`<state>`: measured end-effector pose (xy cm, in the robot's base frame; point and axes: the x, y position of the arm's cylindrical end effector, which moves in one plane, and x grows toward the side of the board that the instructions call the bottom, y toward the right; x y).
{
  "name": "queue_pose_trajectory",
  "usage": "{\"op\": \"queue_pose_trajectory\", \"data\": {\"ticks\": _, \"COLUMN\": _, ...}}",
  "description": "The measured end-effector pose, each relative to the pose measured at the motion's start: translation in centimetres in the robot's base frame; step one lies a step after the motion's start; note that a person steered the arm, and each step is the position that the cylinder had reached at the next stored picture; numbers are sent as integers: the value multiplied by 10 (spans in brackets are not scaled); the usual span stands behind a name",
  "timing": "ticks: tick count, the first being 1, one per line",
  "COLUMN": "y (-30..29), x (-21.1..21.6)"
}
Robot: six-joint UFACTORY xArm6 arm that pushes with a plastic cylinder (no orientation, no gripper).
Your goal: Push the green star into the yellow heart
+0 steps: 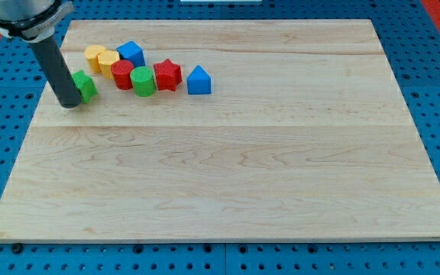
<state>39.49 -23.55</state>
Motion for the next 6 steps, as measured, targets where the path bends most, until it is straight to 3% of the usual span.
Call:
{"op": "queue_pose_trajectory", "data": {"ticks": 4, "y": 2, "x": -29}}
{"op": "queue_pose_trajectory", "data": {"ticks": 6, "y": 2, "x": -20}}
